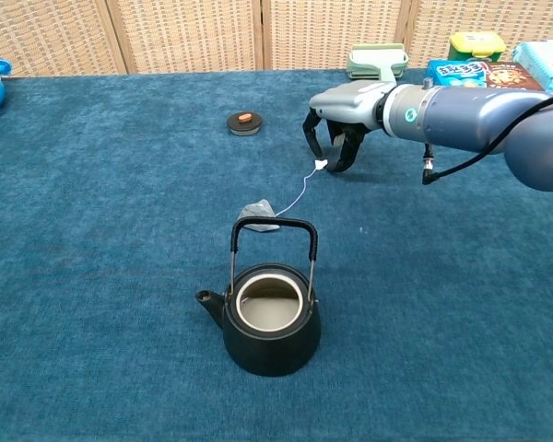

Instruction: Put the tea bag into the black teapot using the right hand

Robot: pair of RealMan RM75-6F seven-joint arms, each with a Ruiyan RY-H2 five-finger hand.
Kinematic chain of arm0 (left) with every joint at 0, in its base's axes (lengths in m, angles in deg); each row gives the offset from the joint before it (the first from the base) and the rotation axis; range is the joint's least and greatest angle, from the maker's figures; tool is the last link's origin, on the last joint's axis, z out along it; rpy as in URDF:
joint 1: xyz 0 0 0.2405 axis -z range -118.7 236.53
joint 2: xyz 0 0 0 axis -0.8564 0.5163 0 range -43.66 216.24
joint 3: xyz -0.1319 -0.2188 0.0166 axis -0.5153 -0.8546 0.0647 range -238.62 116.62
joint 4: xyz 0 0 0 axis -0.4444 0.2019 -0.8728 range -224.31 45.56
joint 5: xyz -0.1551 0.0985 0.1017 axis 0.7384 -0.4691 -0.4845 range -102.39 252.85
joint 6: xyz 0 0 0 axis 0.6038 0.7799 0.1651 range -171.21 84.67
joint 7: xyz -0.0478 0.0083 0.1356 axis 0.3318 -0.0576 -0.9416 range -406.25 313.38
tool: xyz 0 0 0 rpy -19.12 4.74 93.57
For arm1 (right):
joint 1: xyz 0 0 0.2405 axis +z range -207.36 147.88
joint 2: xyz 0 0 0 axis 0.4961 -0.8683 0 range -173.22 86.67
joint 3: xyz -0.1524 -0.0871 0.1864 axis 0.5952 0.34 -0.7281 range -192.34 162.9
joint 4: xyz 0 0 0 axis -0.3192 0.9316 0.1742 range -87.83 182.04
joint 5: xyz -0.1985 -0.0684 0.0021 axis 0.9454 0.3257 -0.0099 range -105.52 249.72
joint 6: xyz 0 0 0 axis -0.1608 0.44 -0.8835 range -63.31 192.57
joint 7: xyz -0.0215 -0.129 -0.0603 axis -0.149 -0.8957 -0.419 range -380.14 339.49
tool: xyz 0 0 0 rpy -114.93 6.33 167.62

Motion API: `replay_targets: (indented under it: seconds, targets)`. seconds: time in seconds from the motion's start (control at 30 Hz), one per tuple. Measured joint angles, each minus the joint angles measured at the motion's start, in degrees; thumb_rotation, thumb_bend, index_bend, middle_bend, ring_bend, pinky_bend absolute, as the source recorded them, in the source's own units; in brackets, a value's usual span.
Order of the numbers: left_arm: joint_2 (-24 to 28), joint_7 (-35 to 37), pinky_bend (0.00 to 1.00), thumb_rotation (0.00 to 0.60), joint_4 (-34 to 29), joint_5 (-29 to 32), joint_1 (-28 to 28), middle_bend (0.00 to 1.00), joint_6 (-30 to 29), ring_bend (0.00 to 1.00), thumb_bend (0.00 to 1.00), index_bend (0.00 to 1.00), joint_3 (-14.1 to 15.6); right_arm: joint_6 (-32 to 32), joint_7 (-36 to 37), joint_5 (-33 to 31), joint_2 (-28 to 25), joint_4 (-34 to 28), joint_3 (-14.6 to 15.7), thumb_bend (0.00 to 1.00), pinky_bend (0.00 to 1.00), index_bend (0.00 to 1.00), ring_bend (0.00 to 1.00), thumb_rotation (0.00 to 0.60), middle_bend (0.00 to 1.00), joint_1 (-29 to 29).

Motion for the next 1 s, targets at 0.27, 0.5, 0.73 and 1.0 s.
replay_targets:
  seconds: [0.27, 0.5, 0.73, 1.0]
  targets:
    - [0.0, 0.2, 0.11, 0.6, 0.2, 0.0, 0.0, 0.13, 0.0, 0.05, 0.36, 0.13, 0.0, -0.1, -0.1, -0.2, 0.4, 0.6, -0.2, 0.38, 1.0, 0.5, 1.0, 0.6, 1.0, 0.2]
    - [0.0, 0.3, 0.11, 0.6, 0.3, 0.1, -0.3, 0.13, -0.3, 0.05, 0.37, 0.13, 0.0, -0.4, -0.5, -0.5, 0.7, 0.8, -0.4, 0.38, 1.0, 0.5, 1.0, 0.6, 1.0, 0.5]
    - [0.1, 0.6, 0.11, 0.6, 0.5, 0.1, -0.5, 0.13, -0.4, 0.05, 0.37, 0.13, 0.0, -0.6, -0.9, -0.9, 1.1, 1.4, -0.6, 0.41, 1.0, 0.5, 1.0, 0.6, 1.0, 0.6]
    - [0.0, 0.8, 0.11, 0.6, 0.7, 0.0, -0.6, 0.13, -0.4, 0.05, 0.36, 0.13, 0.0, -0.7, -1.4, -1.4, 1.3, 1.7, -0.8, 0.45, 1.0, 0.5, 1.0, 0.6, 1.0, 0.5]
